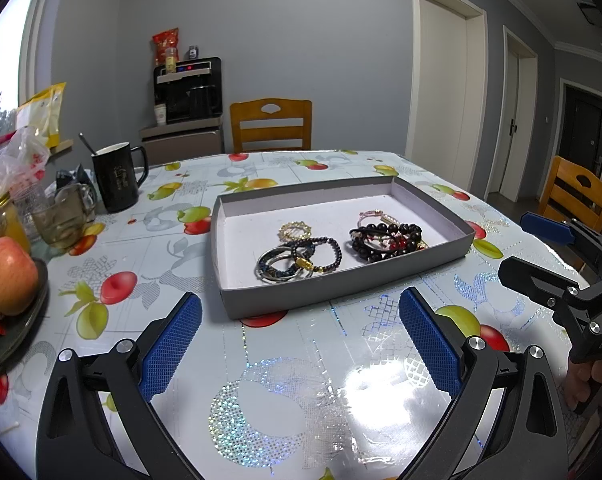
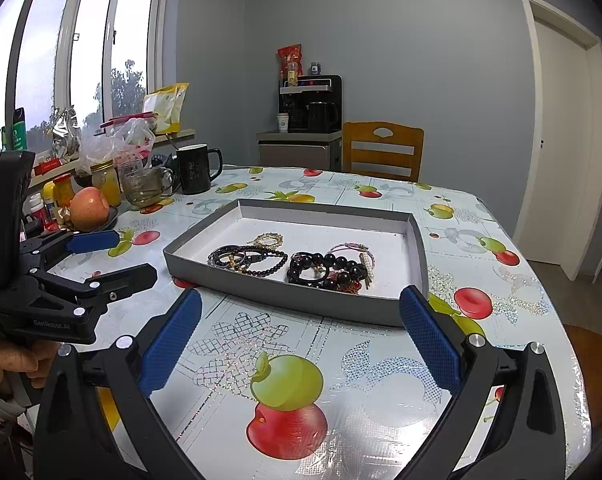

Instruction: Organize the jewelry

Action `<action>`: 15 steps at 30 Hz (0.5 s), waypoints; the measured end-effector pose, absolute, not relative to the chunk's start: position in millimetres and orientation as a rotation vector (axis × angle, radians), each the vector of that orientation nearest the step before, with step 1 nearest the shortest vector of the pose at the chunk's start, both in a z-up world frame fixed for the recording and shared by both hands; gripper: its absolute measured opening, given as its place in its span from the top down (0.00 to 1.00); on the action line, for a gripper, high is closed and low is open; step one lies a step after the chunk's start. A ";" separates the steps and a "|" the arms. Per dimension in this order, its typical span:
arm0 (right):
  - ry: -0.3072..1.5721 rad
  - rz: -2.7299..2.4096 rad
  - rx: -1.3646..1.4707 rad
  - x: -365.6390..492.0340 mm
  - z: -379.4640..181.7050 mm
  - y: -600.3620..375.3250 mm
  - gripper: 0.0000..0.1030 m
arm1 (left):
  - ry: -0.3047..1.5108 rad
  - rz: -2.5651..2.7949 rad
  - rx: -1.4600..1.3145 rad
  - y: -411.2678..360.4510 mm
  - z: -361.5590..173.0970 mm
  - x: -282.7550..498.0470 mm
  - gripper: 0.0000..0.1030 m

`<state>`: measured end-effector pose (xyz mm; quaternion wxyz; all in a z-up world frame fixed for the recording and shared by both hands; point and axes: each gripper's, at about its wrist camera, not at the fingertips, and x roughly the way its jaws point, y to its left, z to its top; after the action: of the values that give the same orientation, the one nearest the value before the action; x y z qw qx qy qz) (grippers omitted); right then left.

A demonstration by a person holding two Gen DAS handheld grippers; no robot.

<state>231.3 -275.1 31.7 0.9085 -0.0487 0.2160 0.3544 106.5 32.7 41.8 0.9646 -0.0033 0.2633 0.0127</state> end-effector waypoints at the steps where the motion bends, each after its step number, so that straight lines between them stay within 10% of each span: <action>1: 0.445 0.731 -0.100 230.5 31.9 -274.7 0.05 | 0.533 0.026 -0.007 33.0 41.7 106.4 0.05; 15: 0.445 0.731 -0.101 230.8 31.9 -274.5 0.05 | 0.531 0.026 -0.003 32.1 41.9 105.8 0.05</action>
<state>230.8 -274.5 31.9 0.9086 -0.0490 0.2156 0.3543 105.8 32.1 41.9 0.9648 -0.0014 0.2625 0.0130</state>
